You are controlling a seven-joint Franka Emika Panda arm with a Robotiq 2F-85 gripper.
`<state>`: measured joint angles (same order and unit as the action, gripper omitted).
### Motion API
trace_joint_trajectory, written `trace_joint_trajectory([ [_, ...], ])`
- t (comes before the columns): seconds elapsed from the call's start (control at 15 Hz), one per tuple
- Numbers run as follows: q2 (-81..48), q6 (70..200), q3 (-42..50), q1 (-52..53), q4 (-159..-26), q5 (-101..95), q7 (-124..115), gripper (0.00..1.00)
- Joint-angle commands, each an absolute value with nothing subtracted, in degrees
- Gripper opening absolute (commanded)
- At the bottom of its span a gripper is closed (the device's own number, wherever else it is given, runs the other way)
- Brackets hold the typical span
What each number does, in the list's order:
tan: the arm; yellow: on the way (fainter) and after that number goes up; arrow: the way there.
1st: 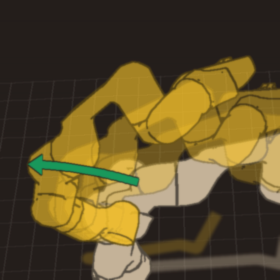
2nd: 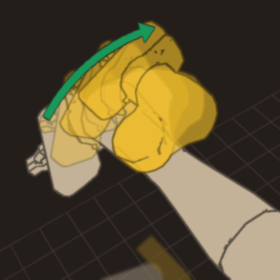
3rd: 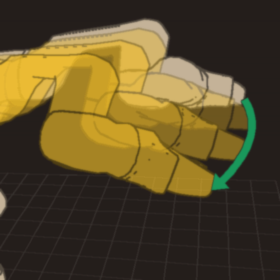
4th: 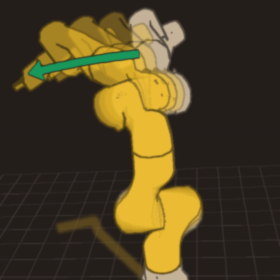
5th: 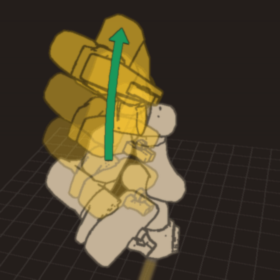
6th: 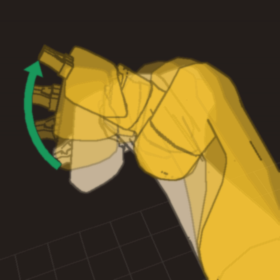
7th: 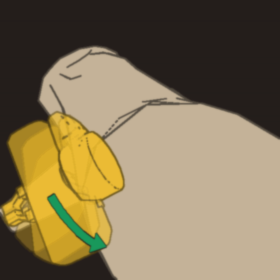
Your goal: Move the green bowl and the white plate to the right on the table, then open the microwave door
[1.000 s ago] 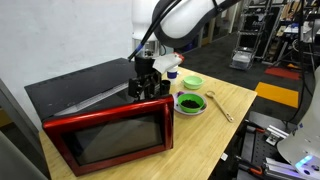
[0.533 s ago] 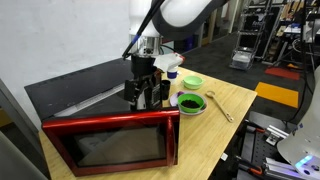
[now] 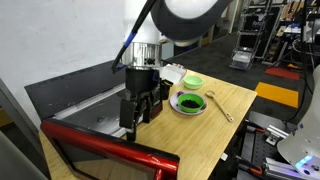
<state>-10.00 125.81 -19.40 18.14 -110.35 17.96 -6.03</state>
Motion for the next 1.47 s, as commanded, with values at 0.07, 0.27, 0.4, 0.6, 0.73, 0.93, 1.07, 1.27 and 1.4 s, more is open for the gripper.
trace_joint_trajectory([
  [0.07,-9.24,125.52,-19.23,18.56,-111.45,17.61,-4.70,1.00],
  [0.27,-8.35,124.07,-17.95,17.93,-110.60,14.27,-4.92,1.00],
  [0.4,-7.10,122.66,-16.90,17.02,-110.12,12.93,-3.84,1.00],
  [0.6,-4.54,118.66,-15.46,15.54,-108.70,12.36,-1.41,1.00],
  [0.73,-2.21,114.39,-14.61,14.55,-107.36,12.61,1.28,1.00],
  [0.93,2.16,108.46,-13.17,13.33,-106.50,12.80,5.17,1.00],
  [1.07,4.70,105.27,-12.27,12.78,-106.75,10.90,6.39,1.00],
  [1.27,8.12,101.48,-11.35,12.04,-108.43,4.87,6.52,1.00],
  [1.4,9.98,100.35,-10.87,11.73,-109.96,1.89,6.69,1.00],
])
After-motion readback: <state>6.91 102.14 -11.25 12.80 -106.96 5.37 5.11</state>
